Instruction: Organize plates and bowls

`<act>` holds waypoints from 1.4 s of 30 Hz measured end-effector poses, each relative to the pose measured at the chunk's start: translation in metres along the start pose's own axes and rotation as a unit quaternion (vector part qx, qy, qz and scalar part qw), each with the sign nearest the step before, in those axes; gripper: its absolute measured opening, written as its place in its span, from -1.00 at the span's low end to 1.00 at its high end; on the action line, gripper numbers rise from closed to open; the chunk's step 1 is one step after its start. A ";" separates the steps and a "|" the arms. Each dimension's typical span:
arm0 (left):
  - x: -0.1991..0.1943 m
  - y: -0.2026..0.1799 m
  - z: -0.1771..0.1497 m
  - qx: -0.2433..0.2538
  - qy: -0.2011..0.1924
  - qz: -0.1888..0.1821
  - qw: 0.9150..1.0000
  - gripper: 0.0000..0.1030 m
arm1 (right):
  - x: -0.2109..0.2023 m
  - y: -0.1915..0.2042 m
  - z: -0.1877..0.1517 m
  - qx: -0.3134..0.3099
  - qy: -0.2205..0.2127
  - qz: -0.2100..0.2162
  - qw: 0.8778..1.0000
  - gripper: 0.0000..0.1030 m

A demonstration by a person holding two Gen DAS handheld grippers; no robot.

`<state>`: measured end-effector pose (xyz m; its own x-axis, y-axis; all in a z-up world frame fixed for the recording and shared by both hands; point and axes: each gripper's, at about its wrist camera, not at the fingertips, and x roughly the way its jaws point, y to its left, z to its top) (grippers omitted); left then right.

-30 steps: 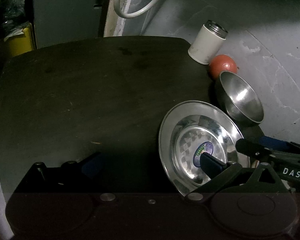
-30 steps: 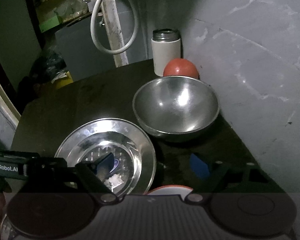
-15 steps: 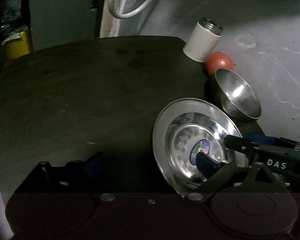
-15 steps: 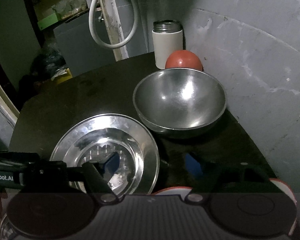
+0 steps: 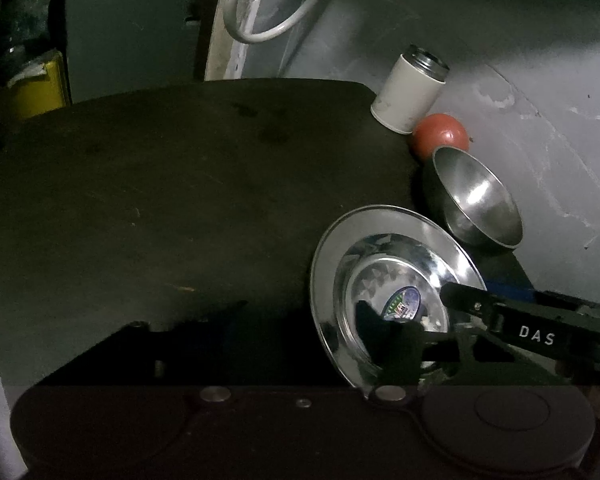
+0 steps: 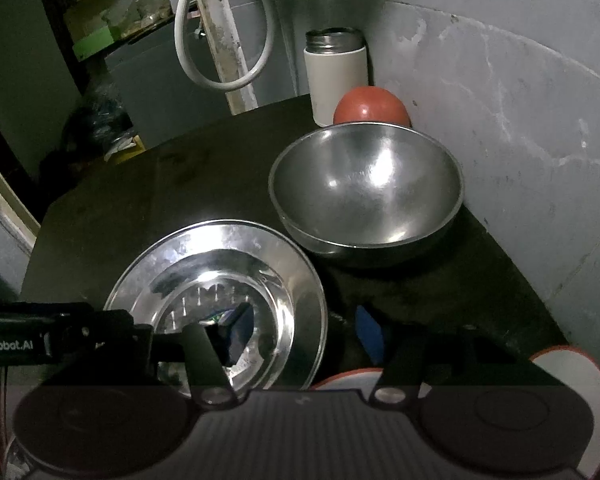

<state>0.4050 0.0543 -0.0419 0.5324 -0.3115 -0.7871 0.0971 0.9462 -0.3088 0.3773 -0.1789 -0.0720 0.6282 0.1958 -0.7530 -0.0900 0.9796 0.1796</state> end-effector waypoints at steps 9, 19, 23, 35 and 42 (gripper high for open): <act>0.001 0.006 -0.003 -0.021 0.011 -0.033 0.999 -0.45 | 0.002 0.002 0.000 0.000 0.004 -0.001 1.000 -0.21; -0.004 0.010 -0.005 -0.035 0.007 -0.042 0.998 -0.69 | 0.001 0.007 -0.001 -0.003 -0.003 0.004 1.000 -0.43; -0.014 0.012 -0.003 -0.031 -0.007 -0.039 0.999 -0.69 | -0.002 0.012 0.000 -0.007 -0.008 0.009 1.000 -0.44; -0.064 0.027 -0.005 -0.017 -0.041 -0.047 0.998 -0.69 | -0.035 0.037 0.001 -0.023 -0.034 0.028 0.999 -0.43; -0.092 0.030 -0.017 -0.014 -0.049 -0.048 0.998 -0.69 | -0.065 0.054 -0.011 -0.039 -0.042 0.036 0.998 -0.44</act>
<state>0.3442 0.1099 0.0124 0.6015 -0.3890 -0.6978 0.1284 0.9091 -0.3962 0.3230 -0.1378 -0.0207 0.6803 0.2643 -0.6836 -0.1942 0.9644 0.1795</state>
